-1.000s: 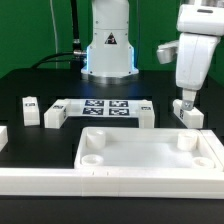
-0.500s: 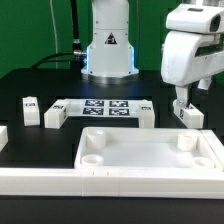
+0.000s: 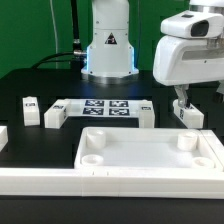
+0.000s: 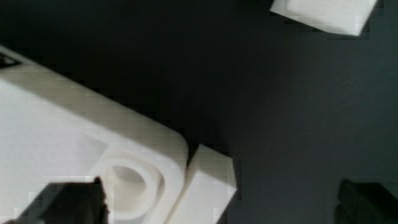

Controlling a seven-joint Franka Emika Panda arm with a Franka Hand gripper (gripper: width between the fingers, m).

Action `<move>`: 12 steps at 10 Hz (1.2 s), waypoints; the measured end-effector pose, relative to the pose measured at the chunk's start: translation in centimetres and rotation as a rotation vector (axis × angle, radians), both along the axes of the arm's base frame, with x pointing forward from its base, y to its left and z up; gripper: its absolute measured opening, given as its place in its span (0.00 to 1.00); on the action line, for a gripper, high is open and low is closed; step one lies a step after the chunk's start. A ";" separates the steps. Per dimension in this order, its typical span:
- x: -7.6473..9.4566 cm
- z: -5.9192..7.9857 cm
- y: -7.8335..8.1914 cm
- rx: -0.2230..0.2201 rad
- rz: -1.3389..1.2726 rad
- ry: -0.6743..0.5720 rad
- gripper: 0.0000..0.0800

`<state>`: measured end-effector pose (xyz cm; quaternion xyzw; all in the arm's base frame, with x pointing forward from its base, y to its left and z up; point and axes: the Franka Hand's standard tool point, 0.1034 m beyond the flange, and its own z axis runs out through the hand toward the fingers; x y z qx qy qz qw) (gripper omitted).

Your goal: Assemble desk

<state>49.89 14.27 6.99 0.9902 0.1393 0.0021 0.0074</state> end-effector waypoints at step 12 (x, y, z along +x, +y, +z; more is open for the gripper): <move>-5.4 -2.5 -0.8 -0.081 -0.164 0.323 0.81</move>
Offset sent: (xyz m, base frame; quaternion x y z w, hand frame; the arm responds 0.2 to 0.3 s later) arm -0.0472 0.0131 -0.0190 0.0224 0.0074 0.0210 0.9995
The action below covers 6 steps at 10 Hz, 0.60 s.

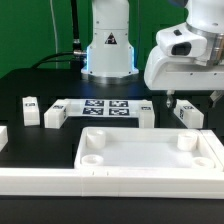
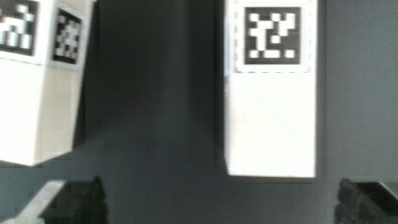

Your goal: Assemble desk

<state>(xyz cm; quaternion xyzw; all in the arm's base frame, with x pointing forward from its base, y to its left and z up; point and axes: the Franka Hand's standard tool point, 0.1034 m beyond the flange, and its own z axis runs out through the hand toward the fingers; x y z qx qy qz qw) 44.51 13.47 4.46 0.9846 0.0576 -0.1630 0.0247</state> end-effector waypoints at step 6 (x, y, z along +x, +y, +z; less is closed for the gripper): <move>0.1 0.0 1.0 -0.035 0.051 0.307 0.81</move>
Offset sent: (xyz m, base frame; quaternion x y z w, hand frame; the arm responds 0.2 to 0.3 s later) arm 0.0062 0.0265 0.0052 0.0438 -0.1886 -0.0169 0.9809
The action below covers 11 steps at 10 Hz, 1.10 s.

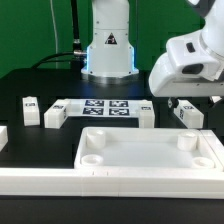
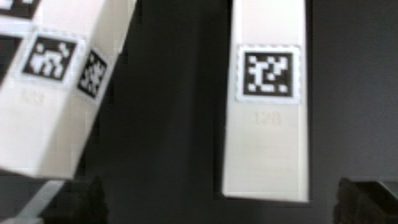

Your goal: Assemble desk

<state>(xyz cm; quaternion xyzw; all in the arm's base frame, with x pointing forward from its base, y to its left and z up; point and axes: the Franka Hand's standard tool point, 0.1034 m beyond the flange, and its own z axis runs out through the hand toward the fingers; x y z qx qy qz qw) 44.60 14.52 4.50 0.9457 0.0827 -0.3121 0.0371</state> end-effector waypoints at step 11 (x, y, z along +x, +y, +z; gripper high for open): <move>0.6 -1.2 1.1 0.032 0.030 0.071 0.81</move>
Offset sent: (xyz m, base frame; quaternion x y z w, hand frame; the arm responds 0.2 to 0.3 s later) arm -0.0108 0.0148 -0.0105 0.0904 0.0166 -0.0487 0.9946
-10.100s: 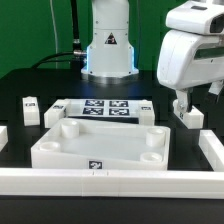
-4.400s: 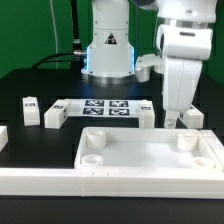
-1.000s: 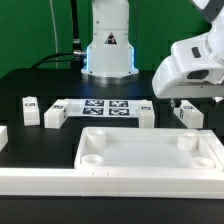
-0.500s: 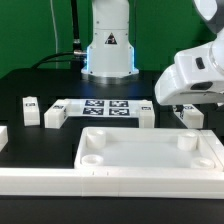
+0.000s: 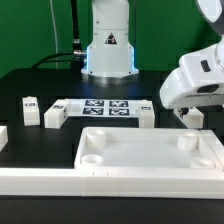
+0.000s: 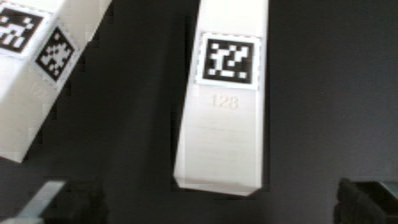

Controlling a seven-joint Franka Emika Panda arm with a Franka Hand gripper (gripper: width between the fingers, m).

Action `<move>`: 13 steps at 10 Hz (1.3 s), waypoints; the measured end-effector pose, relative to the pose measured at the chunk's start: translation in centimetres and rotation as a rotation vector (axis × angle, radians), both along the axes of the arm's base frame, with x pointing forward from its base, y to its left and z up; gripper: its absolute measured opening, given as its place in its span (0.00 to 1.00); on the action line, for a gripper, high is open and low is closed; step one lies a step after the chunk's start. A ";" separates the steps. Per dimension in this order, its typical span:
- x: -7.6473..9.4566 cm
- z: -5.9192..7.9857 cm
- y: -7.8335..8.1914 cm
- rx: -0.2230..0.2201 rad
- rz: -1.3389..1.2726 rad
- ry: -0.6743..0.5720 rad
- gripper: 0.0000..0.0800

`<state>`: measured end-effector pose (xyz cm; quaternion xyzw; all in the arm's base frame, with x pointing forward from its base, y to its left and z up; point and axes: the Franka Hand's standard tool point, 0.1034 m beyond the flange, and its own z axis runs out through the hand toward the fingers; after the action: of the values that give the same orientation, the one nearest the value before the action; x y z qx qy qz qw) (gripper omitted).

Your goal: Assemble desk

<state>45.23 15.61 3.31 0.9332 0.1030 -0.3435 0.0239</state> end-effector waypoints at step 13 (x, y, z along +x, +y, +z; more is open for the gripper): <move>-1.6 -2.6 -0.4 -0.055 0.006 0.239 0.46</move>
Offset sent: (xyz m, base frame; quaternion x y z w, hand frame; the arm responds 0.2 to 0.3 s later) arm -0.0029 0.0022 -0.0104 -0.0177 -0.1173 0.0007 0.9929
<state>43.67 15.22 0.69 0.8843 0.0982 -0.4549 0.0381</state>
